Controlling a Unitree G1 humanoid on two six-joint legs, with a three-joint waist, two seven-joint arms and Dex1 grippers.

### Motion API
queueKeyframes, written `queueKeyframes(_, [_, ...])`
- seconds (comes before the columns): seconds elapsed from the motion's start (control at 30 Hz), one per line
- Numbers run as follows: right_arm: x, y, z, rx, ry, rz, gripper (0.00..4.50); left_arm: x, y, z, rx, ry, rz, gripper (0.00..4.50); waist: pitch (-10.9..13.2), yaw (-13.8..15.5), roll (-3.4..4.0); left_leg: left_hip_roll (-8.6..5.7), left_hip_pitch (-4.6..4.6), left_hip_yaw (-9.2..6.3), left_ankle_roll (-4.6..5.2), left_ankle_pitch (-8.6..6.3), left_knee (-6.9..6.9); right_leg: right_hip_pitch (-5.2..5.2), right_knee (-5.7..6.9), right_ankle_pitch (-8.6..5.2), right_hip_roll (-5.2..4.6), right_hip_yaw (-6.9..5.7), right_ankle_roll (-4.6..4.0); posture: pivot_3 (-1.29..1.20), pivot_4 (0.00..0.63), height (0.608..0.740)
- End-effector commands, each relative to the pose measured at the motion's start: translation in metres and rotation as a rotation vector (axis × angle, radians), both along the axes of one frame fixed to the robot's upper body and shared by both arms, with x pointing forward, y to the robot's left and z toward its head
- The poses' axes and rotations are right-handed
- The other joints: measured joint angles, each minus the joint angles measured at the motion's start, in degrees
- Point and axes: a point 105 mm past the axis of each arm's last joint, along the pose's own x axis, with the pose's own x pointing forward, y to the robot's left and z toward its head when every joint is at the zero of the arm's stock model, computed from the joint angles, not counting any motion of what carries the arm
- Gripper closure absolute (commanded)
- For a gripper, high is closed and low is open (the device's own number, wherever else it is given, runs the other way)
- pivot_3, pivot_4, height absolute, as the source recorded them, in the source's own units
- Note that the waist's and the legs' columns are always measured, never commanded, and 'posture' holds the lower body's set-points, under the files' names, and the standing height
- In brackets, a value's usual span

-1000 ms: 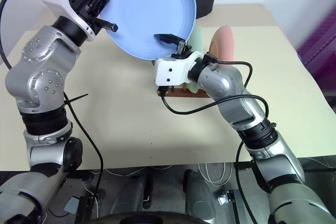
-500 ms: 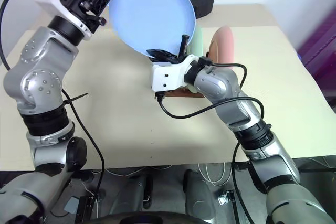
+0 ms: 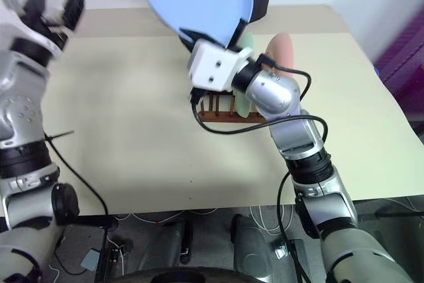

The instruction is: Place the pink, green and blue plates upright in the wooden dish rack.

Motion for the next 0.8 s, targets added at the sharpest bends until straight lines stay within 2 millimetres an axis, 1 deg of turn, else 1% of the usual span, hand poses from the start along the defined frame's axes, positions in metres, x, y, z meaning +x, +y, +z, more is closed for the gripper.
queueKeyframes(0.03, [-0.026,-0.005,0.039,0.259,0.069,0.178,4.50,-0.014,-0.020,-0.020,0.148,0.005,-0.147,0.03,0.0,0.0,0.00,0.00,-0.02,0.00,0.00,0.00,0.00,0.00,0.00,0.00,-0.03,0.00,0.00,0.00,0.150,0.740])
queueKeyframes(0.07, [-0.031,-0.006,0.043,0.308,0.106,0.226,4.50,-0.017,-0.023,-0.030,0.173,0.032,-0.178,0.03,0.0,-0.1,0.01,0.01,-0.02,0.01,0.00,0.00,0.00,0.00,-0.02,0.00,-0.03,0.00,0.00,0.00,0.150,0.740])
queueKeyframes(0.13, [-0.037,-0.006,0.047,0.356,0.158,0.280,4.50,-0.020,-0.027,-0.042,0.202,0.057,-0.217,0.03,0.0,0.0,0.01,0.01,-0.03,-0.01,0.00,0.00,-0.01,-0.01,-0.01,0.00,-0.06,0.00,-0.01,0.00,0.150,0.740])
queueKeyframes(0.17, [-0.042,-0.006,0.048,0.413,0.229,0.346,4.50,-0.024,-0.032,-0.051,0.214,0.075,-0.258,0.03,0.0,0.0,0.01,0.01,-0.04,-0.02,0.00,0.00,-0.01,-0.01,-0.01,0.01,-0.06,-0.01,-0.02,0.00,0.150,0.740])
queueKeyframes(0.23, [-0.051,-0.003,0.044,0.480,0.365,0.458,4.50,-0.036,-0.045,-0.065,0.188,0.106,-0.379,0.03,0.0,-0.1,0.02,0.04,-0.02,-0.02,0.00,0.00,-0.01,-0.01,0.00,0.02,-0.05,-0.01,-0.05,0.00,0.150,0.740])
queueKeyframes(0.27, [-0.054,-0.001,0.042,0.495,0.408,0.488,4.50,-0.040,-0.049,-0.068,0.183,0.112,-0.416,0.03,0.0,-0.1,0.02,0.07,-0.01,-0.02,0.00,0.00,-0.01,-0.01,0.02,0.02,-0.04,-0.01,-0.05,0.00,0.150,0.740])
queueKeyframes(0.37, [-0.057,0.002,0.033,0.599,0.574,0.545,4.50,-0.052,-0.061,-0.083,0.264,0.137,-0.495,0.03,0.0,-0.2,0.05,0.13,0.03,-0.02,0.01,0.00,-0.04,-0.02,0.03,0.01,-0.02,-0.01,-0.07,0.00,0.150,0.740])
queueKeyframes(0.43, [-0.057,0.003,0.028,0.626,0.641,0.547,4.50,-0.057,-0.064,-0.090,0.310,0.148,-0.523,0.03,0.0,-0.2,0.06,0.13,0.05,-0.01,0.01,0.00,-0.06,-0.02,0.05,-0.01,-0.01,-0.01,-0.12,0.00,0.150,0.740])
queueKeyframes(0.47, [-0.055,0.002,0.024,0.650,0.673,0.534,4.50,-0.058,-0.066,-0.094,0.319,0.156,-0.538,0.03,0.0,-0.2,0.06,0.14,0.05,0.00,0.01,-0.01,-0.06,-0.02,0.05,-0.07,-0.01,-0.01,-0.25,0.00,0.150,0.740])
queueKeyframes(0.57, [-0.050,-0.002,0.019,0.725,0.743,0.515,4.50,-0.060,-0.068,-0.100,0.332,0.166,-0.562,0.03,0.0,-0.1,0.06,0.13,0.05,0.00,0.01,0.00,-0.06,-0.02,0.04,-0.07,-0.01,-0.01,-0.29,0.00,0.150,0.740])
queueKeyframes(0.67, [-0.039,-0.010,0.013,0.842,0.819,0.483,4.50,-0.063,-0.072,-0.107,0.346,0.173,-0.584,0.03,0.0,-0.2,0.06,0.12,0.03,0.01,0.01,0.00,-0.06,-0.02,0.01,-0.07,0.00,-0.01,-0.28,0.00,0.150,0.740])
queueKeyframes(0.8, [-0.030,-0.016,0.005,0.909,0.879,0.427,4.50,-0.063,-0.074,-0.109,0.351,0.172,-0.590,0.03,0.0,-0.3,0.07,0.13,0.02,0.01,0.02,-0.01,-0.06,-0.05,0.02,-0.06,0.02,-0.01,-0.26,0.00,0.150,0.740])
